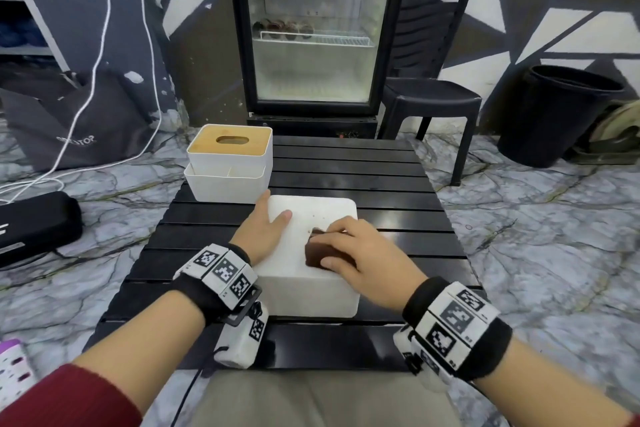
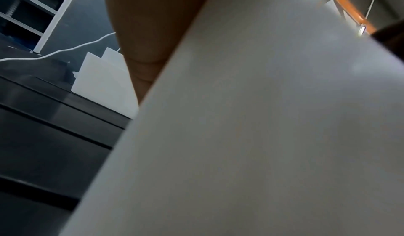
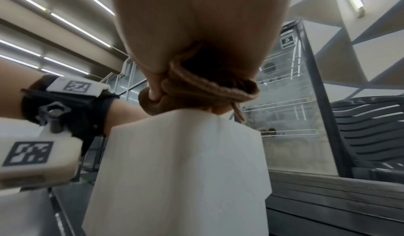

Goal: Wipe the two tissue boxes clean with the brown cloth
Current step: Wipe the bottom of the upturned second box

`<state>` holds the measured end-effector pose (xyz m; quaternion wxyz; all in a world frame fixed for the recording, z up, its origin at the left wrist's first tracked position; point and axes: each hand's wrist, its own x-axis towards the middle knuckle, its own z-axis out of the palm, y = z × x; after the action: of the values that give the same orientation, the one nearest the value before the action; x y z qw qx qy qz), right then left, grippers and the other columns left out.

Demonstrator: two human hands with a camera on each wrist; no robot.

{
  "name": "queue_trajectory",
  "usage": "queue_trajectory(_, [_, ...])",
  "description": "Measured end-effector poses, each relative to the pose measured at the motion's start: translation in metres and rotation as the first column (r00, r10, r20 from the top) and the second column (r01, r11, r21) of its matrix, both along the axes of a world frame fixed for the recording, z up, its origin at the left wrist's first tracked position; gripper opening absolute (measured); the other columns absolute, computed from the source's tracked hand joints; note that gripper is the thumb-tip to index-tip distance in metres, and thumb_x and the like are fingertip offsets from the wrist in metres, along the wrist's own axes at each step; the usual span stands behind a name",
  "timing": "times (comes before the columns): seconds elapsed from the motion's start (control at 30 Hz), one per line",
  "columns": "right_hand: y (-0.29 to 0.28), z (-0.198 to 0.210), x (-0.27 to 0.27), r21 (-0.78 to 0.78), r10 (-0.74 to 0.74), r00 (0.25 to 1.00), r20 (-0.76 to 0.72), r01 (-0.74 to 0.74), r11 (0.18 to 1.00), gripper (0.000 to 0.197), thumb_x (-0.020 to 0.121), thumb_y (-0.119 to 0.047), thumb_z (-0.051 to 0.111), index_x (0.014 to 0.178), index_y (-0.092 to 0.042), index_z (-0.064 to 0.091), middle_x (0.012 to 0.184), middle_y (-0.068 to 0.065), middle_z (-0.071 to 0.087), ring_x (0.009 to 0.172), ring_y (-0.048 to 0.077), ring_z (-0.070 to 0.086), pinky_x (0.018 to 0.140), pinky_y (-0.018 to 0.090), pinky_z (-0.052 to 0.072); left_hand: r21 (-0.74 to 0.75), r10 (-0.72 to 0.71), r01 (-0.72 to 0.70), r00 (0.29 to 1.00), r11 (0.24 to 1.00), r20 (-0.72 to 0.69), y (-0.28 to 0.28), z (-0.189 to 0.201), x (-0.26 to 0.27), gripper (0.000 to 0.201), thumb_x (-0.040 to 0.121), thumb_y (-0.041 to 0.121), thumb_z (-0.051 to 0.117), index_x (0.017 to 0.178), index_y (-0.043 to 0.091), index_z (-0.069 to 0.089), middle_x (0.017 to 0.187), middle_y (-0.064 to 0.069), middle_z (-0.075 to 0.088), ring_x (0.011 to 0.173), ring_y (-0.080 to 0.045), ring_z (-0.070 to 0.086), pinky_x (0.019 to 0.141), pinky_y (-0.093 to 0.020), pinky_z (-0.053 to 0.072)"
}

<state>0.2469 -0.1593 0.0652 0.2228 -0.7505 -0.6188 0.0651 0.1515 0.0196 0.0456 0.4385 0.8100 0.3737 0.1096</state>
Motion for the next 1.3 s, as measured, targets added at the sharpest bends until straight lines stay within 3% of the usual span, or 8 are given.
queue_trajectory(0.13, [0.009, -0.007, -0.003, 0.004, 0.074, 0.991, 0.111, -0.075, 0.997, 0.034, 0.091, -0.032, 0.051, 0.124, -0.028, 0.054, 0.121, -0.004, 0.050, 0.114, 0.016, 0.041, 0.094, 0.034, 0.034, 0.011, -0.006, 0.006, 1.000, 1.000, -0.004, 0.001, -0.001, 0.004, 0.058, 0.101, 0.033, 0.037, 0.150, 0.021, 0.009, 0.154, -0.008, 0.027, 0.138, -0.026, 0.031, 0.109, -0.034, 0.024])
queue_trajectory(0.3, [0.025, -0.011, 0.006, 0.024, 0.076, 0.993, 0.092, -0.079, 0.997, 0.032, 0.090, -0.033, 0.051, 0.122, -0.032, 0.055, 0.118, -0.005, 0.050, 0.108, 0.015, 0.039, 0.085, 0.029, 0.028, 0.002, -0.011, 0.011, 1.000, 1.000, 0.012, 0.002, -0.004, 0.003, 0.056, 0.101, 0.032, 0.037, 0.150, 0.022, 0.011, 0.152, -0.008, 0.030, 0.136, -0.027, 0.034, 0.111, -0.037, 0.026])
queue_trajectory(0.4, [0.037, -0.012, 0.015, 0.007, 0.062, 0.996, 0.060, -0.063, 0.998, 0.033, 0.091, -0.031, 0.051, 0.123, -0.031, 0.054, 0.119, -0.005, 0.049, 0.111, 0.016, 0.038, 0.090, 0.034, 0.031, 0.000, -0.012, 0.012, 1.000, 1.000, 0.027, 0.002, -0.004, 0.002, 0.056, 0.101, 0.031, 0.037, 0.150, 0.022, 0.012, 0.152, -0.009, 0.031, 0.136, -0.026, 0.034, 0.112, -0.038, 0.026])
queue_trajectory(0.5, [0.051, -0.013, 0.025, 0.008, 0.028, 0.997, 0.073, -0.029, 1.000, 0.033, 0.091, -0.031, 0.051, 0.123, -0.028, 0.055, 0.121, -0.004, 0.049, 0.112, 0.017, 0.038, 0.096, 0.038, 0.030, 0.004, -0.020, 0.020, 0.999, 1.000, 0.031, 0.002, -0.004, 0.002, 0.055, 0.100, 0.031, 0.037, 0.149, 0.022, 0.014, 0.150, -0.010, 0.033, 0.134, -0.027, 0.036, 0.110, -0.039, 0.028])
queue_trajectory(0.8, [0.080, -0.016, 0.049, 0.016, -0.103, 0.987, 0.121, 0.101, 0.995, 0.032, 0.092, -0.032, 0.049, 0.121, -0.023, 0.056, 0.123, -0.004, 0.047, 0.109, 0.018, 0.036, 0.081, 0.028, 0.021, -0.010, -0.009, 0.010, 1.000, 1.000, 0.026, 0.004, -0.005, 0.003, 0.055, 0.100, 0.035, 0.038, 0.148, 0.025, 0.014, 0.147, -0.009, 0.037, 0.129, -0.027, 0.042, 0.106, -0.038, 0.033])
queue_trajectory(1.07, [0.084, -0.016, 0.055, 0.020, -0.193, 0.968, 0.159, 0.192, 0.981, 0.032, 0.093, -0.034, 0.044, 0.125, -0.035, 0.049, 0.121, -0.006, 0.045, 0.109, 0.017, 0.036, 0.082, 0.030, 0.020, -0.003, -0.008, 0.008, 1.000, 1.000, 0.010, 0.005, -0.007, 0.003, 0.056, 0.100, 0.035, 0.037, 0.149, 0.025, 0.012, 0.151, -0.007, 0.032, 0.133, -0.027, 0.037, 0.107, -0.036, 0.030])
queue_trajectory(1.3, [0.078, -0.017, 0.064, 0.016, -0.271, 0.952, 0.139, 0.271, 0.962, 0.032, 0.094, -0.035, 0.043, 0.124, -0.031, 0.050, 0.119, -0.004, 0.045, 0.108, 0.018, 0.034, 0.082, 0.031, 0.021, -0.001, -0.002, 0.002, 1.000, 1.000, 0.004, 0.005, -0.007, 0.003, 0.057, 0.100, 0.037, 0.037, 0.149, 0.025, 0.012, 0.151, -0.006, 0.031, 0.134, -0.026, 0.036, 0.105, -0.033, 0.028])
